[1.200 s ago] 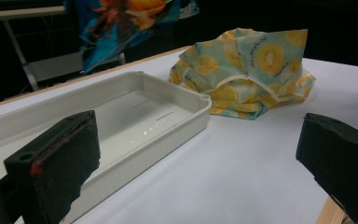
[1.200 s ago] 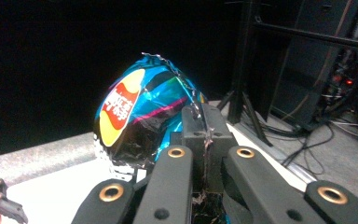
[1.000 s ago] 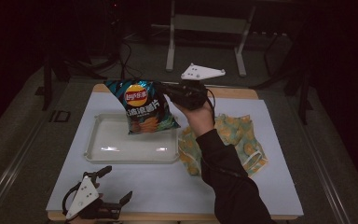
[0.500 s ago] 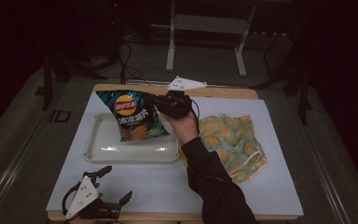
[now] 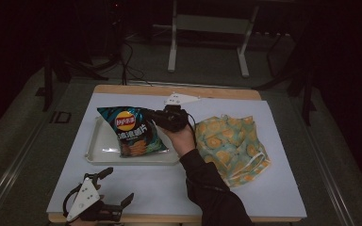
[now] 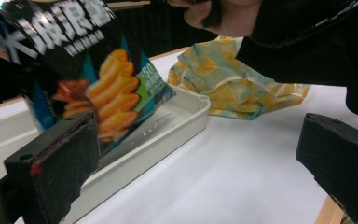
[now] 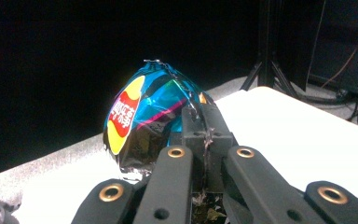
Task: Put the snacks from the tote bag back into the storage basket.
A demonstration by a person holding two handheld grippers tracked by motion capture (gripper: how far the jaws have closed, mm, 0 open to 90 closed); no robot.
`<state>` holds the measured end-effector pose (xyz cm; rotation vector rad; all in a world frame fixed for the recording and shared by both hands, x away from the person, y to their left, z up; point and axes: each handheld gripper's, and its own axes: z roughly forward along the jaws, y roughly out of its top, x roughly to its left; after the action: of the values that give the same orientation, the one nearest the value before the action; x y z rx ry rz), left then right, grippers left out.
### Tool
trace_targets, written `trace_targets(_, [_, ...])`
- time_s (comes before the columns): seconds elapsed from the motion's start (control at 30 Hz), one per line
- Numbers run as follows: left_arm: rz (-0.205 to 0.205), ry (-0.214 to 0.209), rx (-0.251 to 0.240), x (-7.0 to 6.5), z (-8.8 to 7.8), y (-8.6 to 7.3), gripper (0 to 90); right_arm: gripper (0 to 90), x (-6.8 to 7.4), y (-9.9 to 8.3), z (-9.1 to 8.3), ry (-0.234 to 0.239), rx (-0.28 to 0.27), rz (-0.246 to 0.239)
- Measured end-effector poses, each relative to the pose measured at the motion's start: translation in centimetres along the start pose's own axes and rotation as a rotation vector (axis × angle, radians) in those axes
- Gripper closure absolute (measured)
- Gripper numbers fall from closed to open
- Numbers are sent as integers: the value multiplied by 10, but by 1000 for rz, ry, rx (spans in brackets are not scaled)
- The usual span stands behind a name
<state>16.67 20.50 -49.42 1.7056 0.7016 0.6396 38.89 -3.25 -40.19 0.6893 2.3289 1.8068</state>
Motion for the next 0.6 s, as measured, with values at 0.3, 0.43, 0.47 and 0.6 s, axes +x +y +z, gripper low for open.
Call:
trace_targets(0.3, [1, 1, 3, 0, 1, 0, 1, 900, -16, -19, -16, -23, 32, 26])
trace_targets(0.43, [1, 1, 5, 0, 1, 0, 1, 900, -22, -25, -22, -29, 39, 42])
trace_targets(0.47, [0, 1, 7, 1, 1, 0, 1, 900, -23, -27, -24, -29, 37, 45])
trace_targets(0.6, [-2, 1, 6, 1, 1, 0, 1, 900, -26, -31, -27, -39, 46, 47])
